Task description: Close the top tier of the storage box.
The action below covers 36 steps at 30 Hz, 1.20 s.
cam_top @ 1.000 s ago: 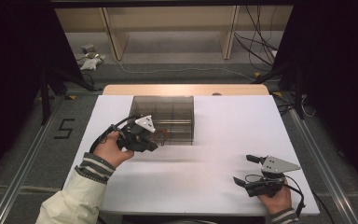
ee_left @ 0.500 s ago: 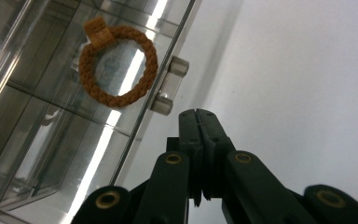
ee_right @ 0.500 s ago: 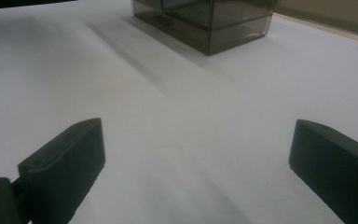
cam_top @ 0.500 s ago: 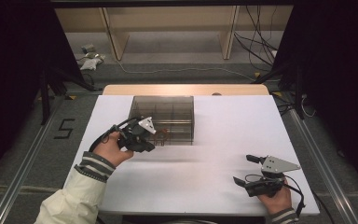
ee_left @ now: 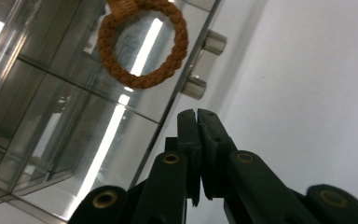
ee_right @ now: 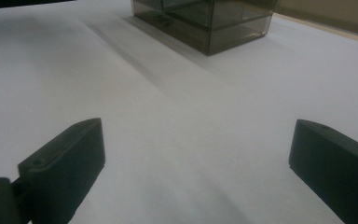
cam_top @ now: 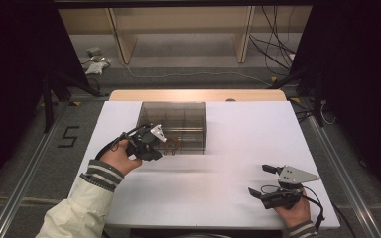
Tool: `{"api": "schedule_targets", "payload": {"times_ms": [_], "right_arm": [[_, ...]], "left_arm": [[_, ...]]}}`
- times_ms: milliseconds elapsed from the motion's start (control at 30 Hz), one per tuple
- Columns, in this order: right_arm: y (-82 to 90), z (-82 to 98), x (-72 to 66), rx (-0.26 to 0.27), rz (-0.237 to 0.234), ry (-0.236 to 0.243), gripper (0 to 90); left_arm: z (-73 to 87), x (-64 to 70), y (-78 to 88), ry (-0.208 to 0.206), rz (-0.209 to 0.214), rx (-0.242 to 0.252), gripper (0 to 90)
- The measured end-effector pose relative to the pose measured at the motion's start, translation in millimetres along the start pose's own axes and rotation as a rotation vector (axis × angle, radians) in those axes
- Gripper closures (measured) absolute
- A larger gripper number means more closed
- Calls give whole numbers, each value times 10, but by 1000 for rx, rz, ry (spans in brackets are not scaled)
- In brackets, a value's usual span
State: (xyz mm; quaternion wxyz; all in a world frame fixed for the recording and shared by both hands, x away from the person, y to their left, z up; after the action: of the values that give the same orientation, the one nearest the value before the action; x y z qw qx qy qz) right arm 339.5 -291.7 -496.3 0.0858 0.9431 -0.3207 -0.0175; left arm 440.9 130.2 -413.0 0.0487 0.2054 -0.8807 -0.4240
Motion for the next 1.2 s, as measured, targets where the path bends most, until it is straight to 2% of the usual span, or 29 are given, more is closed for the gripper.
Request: {"api": "schedule_targets", "payload": {"times_ms": [600,867,1200], "right_arm": [[-3,0,-5,-3,1,2,46],[-3,0,-5,-3,1,3,46],[-3,0,-5,-3,0,5,46]], "left_arm": [[-20,-49,-26,7,-37,15,882],[-36,-116,-33,44,-65,44,884],[-48,-231,-78,76,-72,68,889]]}}
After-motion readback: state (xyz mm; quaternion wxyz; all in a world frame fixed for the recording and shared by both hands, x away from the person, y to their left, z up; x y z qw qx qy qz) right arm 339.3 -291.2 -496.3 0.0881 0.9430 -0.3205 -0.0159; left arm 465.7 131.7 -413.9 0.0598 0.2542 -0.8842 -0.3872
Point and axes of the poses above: each handheld gripper's, and its own axes: y roughly backward along the jaws, z roughly out of its underside, x roughly to its right, the point moved 1 cm from there along -y, roughly forward along the jaws, and after that the axes turned 15 degrees about x, right-handed, at the moved point
